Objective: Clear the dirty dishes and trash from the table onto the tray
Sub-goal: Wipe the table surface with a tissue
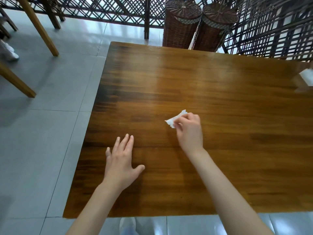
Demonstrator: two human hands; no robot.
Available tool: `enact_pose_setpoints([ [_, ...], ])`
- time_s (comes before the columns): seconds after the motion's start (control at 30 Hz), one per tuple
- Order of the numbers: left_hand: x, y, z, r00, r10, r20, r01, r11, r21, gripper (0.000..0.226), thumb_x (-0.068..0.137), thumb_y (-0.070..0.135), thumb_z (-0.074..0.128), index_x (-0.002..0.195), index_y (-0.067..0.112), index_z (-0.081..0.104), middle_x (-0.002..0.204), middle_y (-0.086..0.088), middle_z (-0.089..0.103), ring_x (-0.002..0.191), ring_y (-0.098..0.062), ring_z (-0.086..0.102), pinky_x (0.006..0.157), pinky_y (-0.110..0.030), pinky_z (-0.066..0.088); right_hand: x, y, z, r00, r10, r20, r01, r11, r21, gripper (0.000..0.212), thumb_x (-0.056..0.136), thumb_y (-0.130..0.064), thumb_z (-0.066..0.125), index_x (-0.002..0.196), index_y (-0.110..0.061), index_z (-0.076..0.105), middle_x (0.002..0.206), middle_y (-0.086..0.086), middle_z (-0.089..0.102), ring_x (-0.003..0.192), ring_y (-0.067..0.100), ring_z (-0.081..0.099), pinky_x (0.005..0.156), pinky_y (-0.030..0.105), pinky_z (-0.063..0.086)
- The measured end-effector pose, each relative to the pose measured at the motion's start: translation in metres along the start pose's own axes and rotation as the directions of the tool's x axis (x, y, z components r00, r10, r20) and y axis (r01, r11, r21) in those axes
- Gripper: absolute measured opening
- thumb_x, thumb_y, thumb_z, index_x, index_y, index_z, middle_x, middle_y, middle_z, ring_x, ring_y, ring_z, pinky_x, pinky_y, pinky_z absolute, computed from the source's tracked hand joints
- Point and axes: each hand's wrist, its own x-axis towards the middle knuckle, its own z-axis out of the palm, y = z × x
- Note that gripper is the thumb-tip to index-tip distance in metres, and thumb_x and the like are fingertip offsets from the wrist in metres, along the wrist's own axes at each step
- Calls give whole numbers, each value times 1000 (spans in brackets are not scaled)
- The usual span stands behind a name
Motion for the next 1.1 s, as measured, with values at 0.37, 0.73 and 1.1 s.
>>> enact_pose_setpoints([
  [0.37,38,3,1,999,22,35,-22,1000,-2,90,83,60,55,151,30,4,159,8,1,146,-17,-4,114,-43,-1,-5,20,22,967,220,129,-201,968,-147,16,87,-19,66,98,-8,67,111,3,62,104,17,55,81,22,47],
  [0.73,72,8,-5,999,54,8,-53,997,-60,80,86,55,56,150,31,14,159,8,10,146,-16,1,112,-40,-2,16,24,9,902,429,52,-430,880,204,23,81,-1,63,90,-22,62,89,-8,60,85,7,58,75,19,52],
  [1.1,105,31,3,996,-55,-66,52,998,-45,78,85,59,52,149,34,15,158,10,11,146,-15,5,111,-37,-3,124,7,41,916,194,350,-318,884,343,22,84,-5,59,96,-22,62,90,-8,61,85,9,60,63,15,48],
])
